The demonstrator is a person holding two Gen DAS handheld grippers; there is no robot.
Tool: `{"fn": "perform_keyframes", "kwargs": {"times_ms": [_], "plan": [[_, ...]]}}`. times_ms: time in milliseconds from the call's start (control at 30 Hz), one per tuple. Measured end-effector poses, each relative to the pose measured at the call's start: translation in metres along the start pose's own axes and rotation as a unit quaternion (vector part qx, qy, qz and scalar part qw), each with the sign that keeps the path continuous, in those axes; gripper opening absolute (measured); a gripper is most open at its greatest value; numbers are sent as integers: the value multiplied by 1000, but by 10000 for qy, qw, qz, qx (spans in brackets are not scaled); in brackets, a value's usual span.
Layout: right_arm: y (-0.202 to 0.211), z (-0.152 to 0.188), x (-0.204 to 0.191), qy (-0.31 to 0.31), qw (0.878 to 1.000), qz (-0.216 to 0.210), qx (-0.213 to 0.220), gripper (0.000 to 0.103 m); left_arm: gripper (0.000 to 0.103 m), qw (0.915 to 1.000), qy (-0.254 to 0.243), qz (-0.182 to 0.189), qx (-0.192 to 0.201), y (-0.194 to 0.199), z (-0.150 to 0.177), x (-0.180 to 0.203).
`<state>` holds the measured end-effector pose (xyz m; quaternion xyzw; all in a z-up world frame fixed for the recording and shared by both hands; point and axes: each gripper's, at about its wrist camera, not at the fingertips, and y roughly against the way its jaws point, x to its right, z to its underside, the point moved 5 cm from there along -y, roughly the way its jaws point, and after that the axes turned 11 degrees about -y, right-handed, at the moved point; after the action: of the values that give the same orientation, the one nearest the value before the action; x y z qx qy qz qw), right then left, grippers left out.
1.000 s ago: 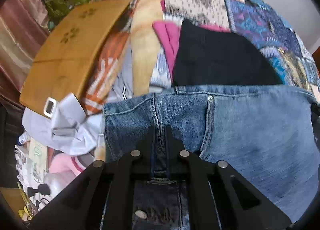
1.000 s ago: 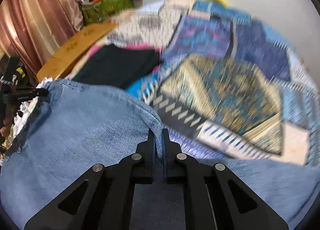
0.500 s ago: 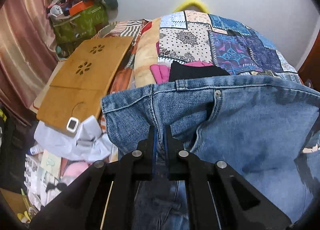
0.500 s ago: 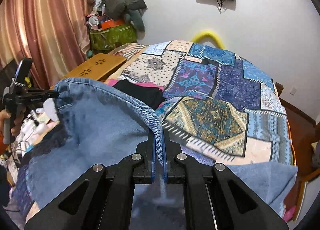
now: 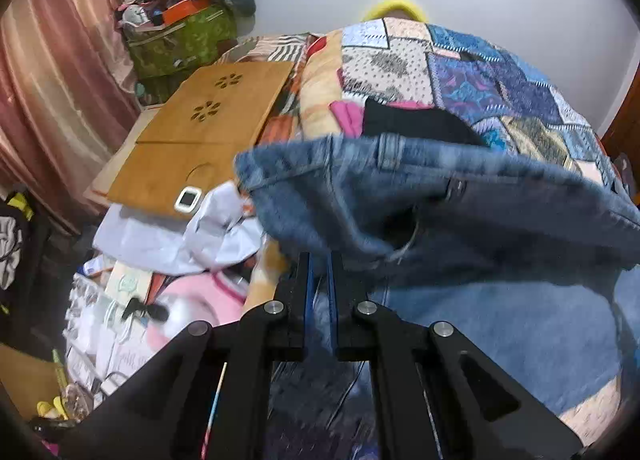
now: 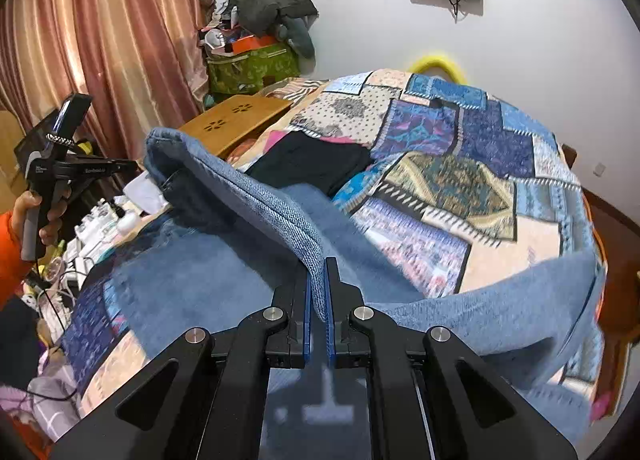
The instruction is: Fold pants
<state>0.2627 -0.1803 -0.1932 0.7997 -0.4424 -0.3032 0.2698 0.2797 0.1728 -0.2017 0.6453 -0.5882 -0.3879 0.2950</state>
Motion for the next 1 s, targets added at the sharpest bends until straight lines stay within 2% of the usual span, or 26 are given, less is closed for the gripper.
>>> {"fn": "perform_keyframes", "kwargs": {"times_ms": [133, 333, 467, 633, 700, 733, 800, 867, 933, 1000], "plan": [[0, 23, -8, -89, 10000, -22, 3, 5, 6, 9995, 191, 204, -120, 1, 32, 1], [-4, 53, -7, -408, 9990, -78, -176, 5, 6, 9997, 140, 168, -116, 14, 64, 5], [-7, 68, -8, -449, 9984, -37, -339, 6, 7, 9999, 4, 35, -140, 19, 73, 8], [-2, 75, -13, -310, 9989, 32, -362, 10, 13, 9997, 108, 131, -176, 18, 73, 11], [1, 73, -10, -381, 9984, -23, -416, 11, 18, 9997, 94, 121, -164, 17, 70, 15], [3, 73, -9, -429, 9980, -62, -457, 11, 23, 9998, 82, 113, -149, 17, 68, 16], [5, 72, -7, -517, 9970, -128, -564, 11, 35, 9999, 38, 103, -35, 18, 59, 22], [10, 70, -4, -577, 9961, -202, -642, 12, 52, 9999, -14, 112, 109, 21, 50, 28], [15, 69, -2, -584, 9960, -169, -662, 16, 60, 9997, -98, 105, 219, 23, 41, 34], [23, 64, 3, -605, 9964, -112, -583, 26, 66, 9993, -207, 110, 305, 25, 30, 44]]}}
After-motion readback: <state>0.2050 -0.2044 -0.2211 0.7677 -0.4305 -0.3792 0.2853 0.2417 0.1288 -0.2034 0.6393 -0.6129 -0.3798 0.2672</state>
